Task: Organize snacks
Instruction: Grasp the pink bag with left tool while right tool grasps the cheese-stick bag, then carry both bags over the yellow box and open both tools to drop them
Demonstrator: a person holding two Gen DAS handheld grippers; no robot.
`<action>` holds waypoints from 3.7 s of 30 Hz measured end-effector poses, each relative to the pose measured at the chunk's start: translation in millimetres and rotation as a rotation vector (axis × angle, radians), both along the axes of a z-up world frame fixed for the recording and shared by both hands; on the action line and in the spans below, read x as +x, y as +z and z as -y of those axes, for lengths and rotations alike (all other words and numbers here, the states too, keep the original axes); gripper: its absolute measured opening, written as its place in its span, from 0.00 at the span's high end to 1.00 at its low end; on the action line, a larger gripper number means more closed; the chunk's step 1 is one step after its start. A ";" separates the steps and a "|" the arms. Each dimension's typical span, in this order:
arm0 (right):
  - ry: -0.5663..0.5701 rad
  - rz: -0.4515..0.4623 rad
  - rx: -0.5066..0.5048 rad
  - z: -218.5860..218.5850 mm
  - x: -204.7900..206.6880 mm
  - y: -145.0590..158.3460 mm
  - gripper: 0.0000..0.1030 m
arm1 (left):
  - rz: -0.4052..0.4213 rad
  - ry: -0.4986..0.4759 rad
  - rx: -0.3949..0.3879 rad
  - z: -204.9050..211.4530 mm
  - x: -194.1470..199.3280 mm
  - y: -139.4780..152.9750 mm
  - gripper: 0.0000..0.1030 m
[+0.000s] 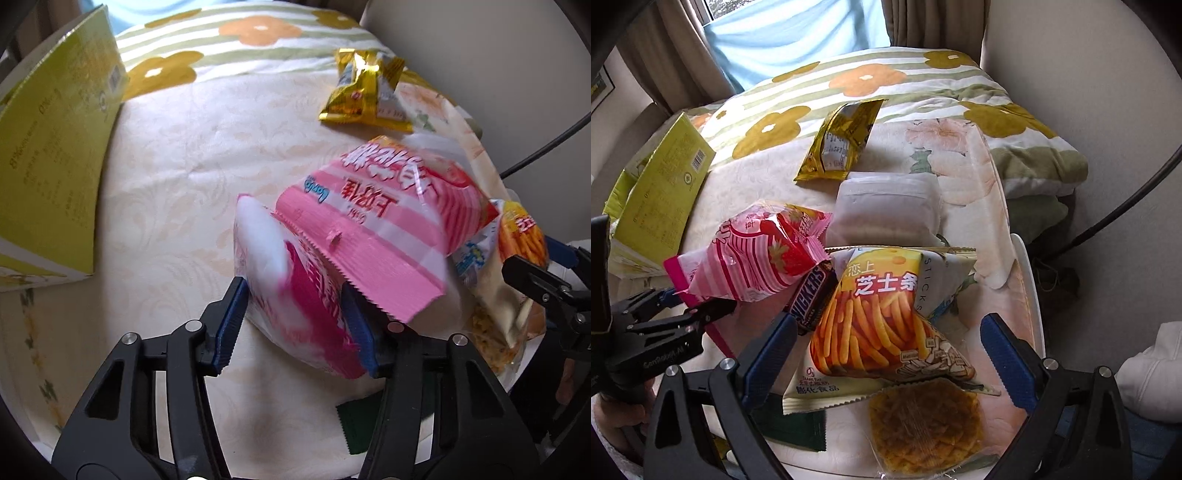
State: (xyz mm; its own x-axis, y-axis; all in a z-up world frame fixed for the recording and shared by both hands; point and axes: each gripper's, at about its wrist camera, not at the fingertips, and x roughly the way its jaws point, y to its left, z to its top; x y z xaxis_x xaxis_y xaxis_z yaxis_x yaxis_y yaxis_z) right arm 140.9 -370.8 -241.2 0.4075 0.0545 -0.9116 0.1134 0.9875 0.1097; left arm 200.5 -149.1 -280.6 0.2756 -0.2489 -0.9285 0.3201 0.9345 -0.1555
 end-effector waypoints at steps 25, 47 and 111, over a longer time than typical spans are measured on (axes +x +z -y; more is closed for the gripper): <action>0.033 -0.075 -0.034 -8.9 16.2 -31.8 0.39 | 0.018 0.061 0.019 -32.8 -9.9 16.1 0.69; 0.037 0.114 -0.036 7.8 -9.6 43.7 0.47 | 0.270 0.160 -0.093 -54.2 -53.2 126.8 0.70; 0.288 0.151 0.115 -339.8 210.8 91.0 0.44 | 0.194 0.198 -0.016 -345.1 144.5 133.2 0.01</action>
State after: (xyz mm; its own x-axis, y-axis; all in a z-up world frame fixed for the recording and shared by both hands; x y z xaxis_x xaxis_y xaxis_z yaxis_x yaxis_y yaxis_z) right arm 351.6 -31.0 -150.3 0.4904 0.2860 -0.8232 -0.1944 0.9567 0.2166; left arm 344.9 196.0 -147.3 0.4926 -0.1863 -0.8501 0.1568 0.9798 -0.1238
